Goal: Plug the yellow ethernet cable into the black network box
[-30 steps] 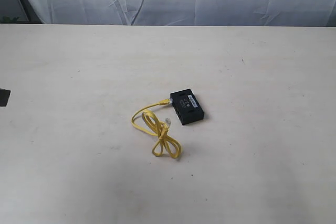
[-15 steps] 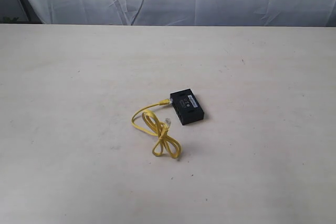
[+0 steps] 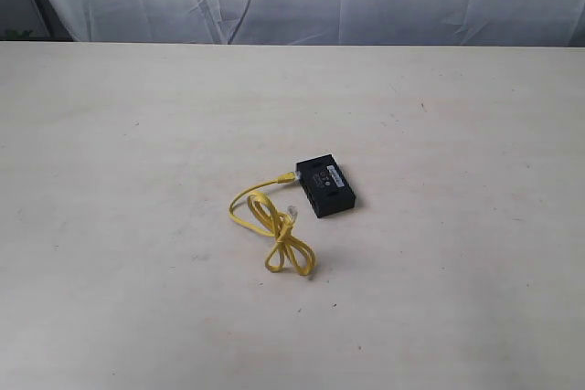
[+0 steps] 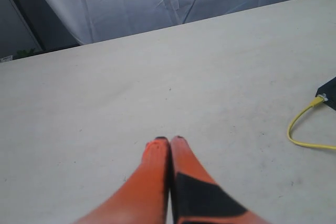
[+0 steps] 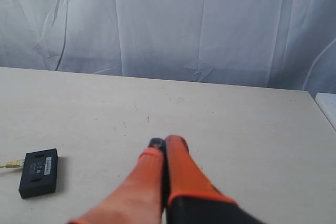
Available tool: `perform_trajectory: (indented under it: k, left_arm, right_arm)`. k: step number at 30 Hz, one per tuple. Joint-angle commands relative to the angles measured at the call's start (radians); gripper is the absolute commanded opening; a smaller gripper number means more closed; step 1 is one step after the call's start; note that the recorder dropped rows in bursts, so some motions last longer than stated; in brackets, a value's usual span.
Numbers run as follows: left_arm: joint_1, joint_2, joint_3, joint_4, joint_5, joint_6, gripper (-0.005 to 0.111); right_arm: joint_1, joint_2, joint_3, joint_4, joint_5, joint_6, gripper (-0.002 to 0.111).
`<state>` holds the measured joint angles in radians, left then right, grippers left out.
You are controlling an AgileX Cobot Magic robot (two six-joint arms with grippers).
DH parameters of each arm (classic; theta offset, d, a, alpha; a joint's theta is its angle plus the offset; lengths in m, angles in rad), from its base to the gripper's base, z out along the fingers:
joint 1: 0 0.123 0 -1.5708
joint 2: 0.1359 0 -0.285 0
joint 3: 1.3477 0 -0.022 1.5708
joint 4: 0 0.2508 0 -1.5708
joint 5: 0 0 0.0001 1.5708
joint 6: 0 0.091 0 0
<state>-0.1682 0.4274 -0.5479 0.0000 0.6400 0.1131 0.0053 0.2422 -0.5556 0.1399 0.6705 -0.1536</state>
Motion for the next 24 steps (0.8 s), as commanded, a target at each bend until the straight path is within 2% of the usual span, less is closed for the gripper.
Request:
perform_trajectory:
  k: [1,15,24]
  left_arm:
    - [-0.002,-0.006,0.003,0.000,-0.010,-0.006,0.000]
    - [-0.002,-0.006,0.003,0.000,-0.010,-0.004,0.000]
    - [-0.002,-0.006,0.003,0.000,-0.010,-0.004,0.000]
  right_arm:
    - [-0.003,-0.006,0.005,0.001,-0.014,0.000,-0.001]
    - [-0.003,-0.008,0.009,0.001,-0.017,0.000,-0.001]
    - [-0.005,-0.155,0.118,0.001,-0.019,0.000,-0.001]
